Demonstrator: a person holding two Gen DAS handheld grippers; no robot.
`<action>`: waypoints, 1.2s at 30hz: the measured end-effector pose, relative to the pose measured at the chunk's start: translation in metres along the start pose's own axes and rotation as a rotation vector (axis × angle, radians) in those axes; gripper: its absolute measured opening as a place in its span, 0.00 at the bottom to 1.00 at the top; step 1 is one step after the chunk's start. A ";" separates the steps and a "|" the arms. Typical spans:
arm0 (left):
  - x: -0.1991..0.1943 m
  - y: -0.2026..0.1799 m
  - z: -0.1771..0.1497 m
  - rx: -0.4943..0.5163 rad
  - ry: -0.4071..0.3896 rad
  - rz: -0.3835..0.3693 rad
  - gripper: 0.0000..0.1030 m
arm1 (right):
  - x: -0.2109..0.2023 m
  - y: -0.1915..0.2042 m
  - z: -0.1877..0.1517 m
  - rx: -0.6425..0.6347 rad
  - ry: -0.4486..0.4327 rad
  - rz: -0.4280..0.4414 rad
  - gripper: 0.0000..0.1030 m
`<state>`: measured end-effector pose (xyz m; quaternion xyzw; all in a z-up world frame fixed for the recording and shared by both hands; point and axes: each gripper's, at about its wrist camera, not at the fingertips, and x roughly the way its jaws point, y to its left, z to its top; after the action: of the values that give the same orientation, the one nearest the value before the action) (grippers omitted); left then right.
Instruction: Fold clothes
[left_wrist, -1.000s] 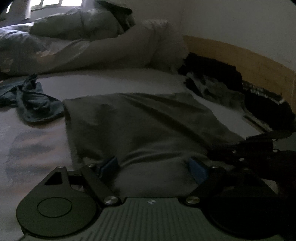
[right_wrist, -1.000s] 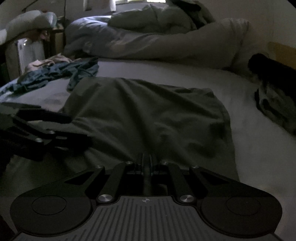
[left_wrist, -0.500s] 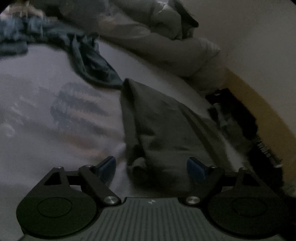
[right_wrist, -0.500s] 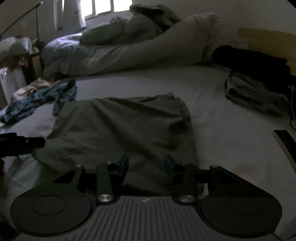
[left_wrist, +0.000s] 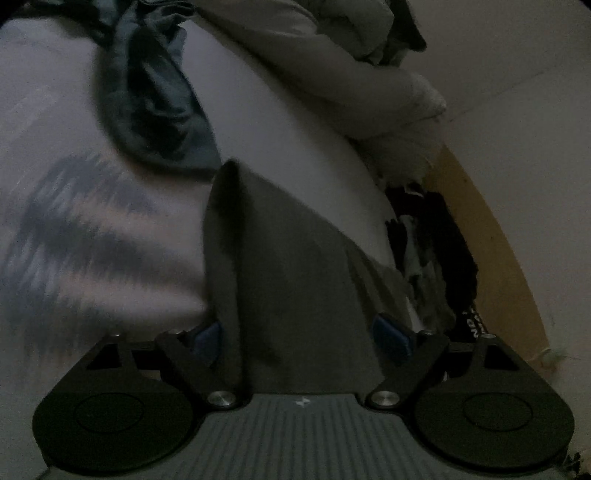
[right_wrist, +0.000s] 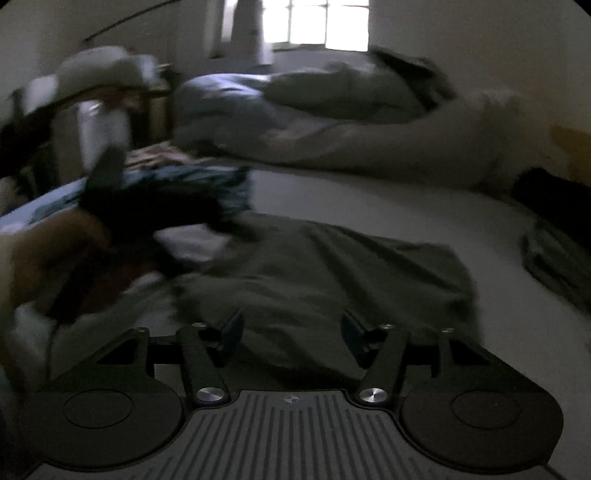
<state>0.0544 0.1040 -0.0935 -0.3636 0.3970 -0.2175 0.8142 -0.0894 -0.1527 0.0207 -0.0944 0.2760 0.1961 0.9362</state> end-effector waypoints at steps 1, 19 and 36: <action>0.005 0.002 0.007 -0.009 0.009 -0.009 0.87 | 0.001 0.008 0.002 -0.015 -0.003 0.011 0.62; 0.036 0.005 0.043 0.029 0.086 -0.131 0.21 | 0.003 0.046 0.000 -0.054 -0.001 0.004 0.70; -0.002 -0.199 -0.010 0.286 0.239 0.038 0.19 | -0.008 0.127 -0.040 -0.224 -0.315 -0.260 0.90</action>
<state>0.0322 -0.0263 0.0554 -0.2080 0.4629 -0.2978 0.8086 -0.1677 -0.0518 -0.0165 -0.2008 0.0885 0.1157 0.9687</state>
